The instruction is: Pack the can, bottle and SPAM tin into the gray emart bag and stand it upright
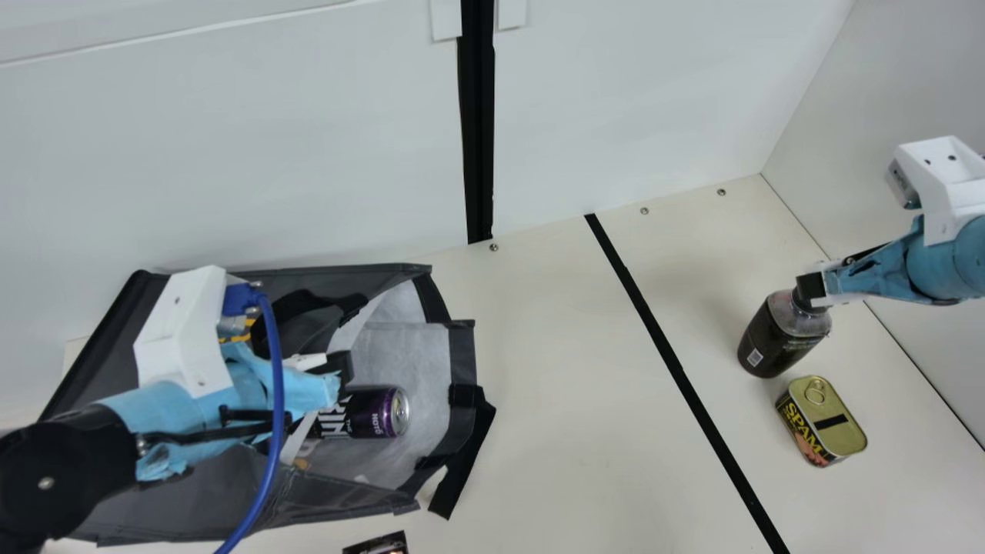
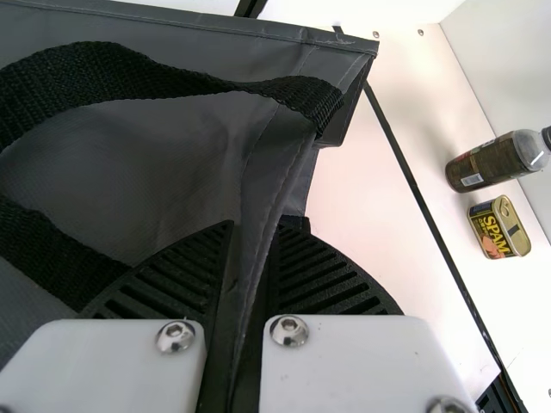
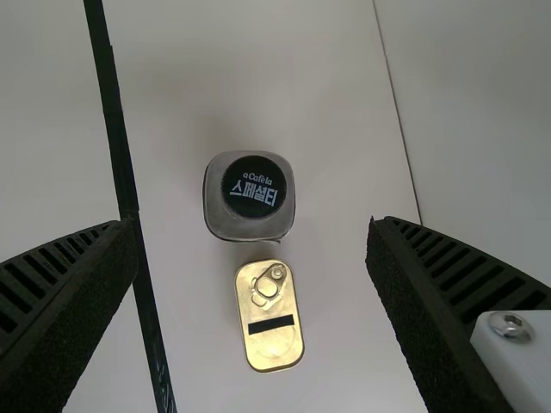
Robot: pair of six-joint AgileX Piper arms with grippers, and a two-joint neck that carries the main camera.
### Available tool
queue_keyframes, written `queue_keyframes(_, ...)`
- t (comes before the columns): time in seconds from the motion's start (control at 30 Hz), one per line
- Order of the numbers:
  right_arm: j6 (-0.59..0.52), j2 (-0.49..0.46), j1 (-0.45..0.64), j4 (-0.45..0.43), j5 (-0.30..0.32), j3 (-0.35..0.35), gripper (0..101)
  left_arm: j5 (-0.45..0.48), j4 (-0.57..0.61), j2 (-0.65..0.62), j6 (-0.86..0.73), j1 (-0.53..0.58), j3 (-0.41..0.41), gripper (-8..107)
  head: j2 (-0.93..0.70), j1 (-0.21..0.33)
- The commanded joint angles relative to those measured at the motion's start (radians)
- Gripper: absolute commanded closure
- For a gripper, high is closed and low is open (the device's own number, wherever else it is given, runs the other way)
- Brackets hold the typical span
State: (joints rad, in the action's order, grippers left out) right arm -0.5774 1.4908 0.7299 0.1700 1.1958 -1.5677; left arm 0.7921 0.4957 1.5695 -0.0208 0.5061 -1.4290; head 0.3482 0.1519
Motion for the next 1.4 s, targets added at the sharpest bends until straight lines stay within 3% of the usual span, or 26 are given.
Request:
queue_keyframes(0.0, -0.002, 0.015, -0.001, 0.004, -0.001, -0.002, 6, 0.000, 0.000, 0.000, 0.000, 0.000, 0.000, 107, 0.001, 0.023)
queue_keyframes(1.03, -0.003, 0.212, -0.050, -0.002, -0.042, -0.005, 6, 0.000, 0.000, 0.000, 0.000, 0.000, 0.000, 107, 0.001, 0.023)
queue_keyframes(1.37, -0.004, 0.246, -0.059, -0.002, -0.041, -0.018, 73, 0.000, 0.000, 0.000, 0.000, 0.000, 0.000, 107, 0.001, 0.023)
